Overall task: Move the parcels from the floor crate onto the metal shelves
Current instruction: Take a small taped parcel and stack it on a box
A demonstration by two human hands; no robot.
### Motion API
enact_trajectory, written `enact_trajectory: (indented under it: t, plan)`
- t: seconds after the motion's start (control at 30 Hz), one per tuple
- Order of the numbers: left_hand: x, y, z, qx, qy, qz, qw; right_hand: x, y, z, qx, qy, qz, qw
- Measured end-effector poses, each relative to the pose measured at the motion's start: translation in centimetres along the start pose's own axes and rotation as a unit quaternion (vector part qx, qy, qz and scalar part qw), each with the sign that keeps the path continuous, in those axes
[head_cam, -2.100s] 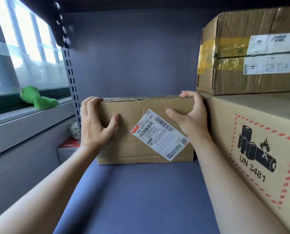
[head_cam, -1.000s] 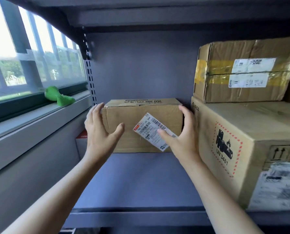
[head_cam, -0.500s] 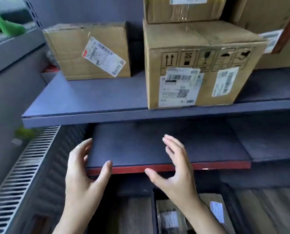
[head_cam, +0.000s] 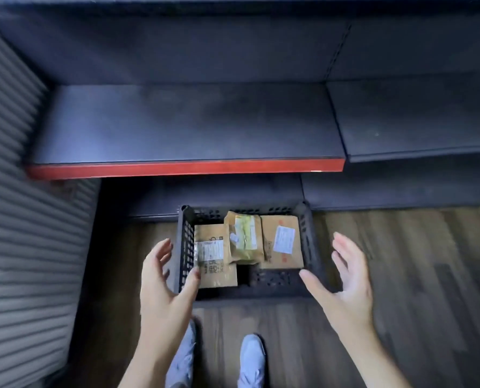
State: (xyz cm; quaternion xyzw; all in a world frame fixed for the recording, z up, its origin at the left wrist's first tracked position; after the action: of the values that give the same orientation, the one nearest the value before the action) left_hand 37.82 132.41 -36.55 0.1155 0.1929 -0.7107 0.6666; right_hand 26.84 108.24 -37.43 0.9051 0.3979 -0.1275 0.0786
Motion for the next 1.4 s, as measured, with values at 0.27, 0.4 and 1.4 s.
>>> enact_trajectory:
  t: [0.27, 0.4, 1.4]
  plan:
    - [5.8, -1.6, -4.1, -0.039, 0.036, -0.057, 0.997, 1.4, -0.9, 5.9, 0.043, 0.036, -0.003, 0.998]
    - [8.1, -0.1, -6.2, -0.048, 0.053, -0.085, 0.994, 3.4, -0.7, 8.8, 0.046, 0.035, -0.032, 0.998]
    - [28.5, 13.6, -36.5, -0.145, -0.119, -0.081, 0.979, 21.1, 6.3, 42.0, 0.099, -0.005, 0.009, 0.995]
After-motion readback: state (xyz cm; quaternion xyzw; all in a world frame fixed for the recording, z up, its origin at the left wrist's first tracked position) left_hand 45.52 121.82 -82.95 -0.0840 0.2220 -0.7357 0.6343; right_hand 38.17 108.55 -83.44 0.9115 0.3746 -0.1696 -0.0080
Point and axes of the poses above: each hand's wrist, its own y-axis towards the middle knuckle, its own x-axis out of the palm, z = x × y, the point moved 4 cm from there along y, towards the middle knuckle, and after that the axes turned 2 degrees about z, right-handed, at the moved point
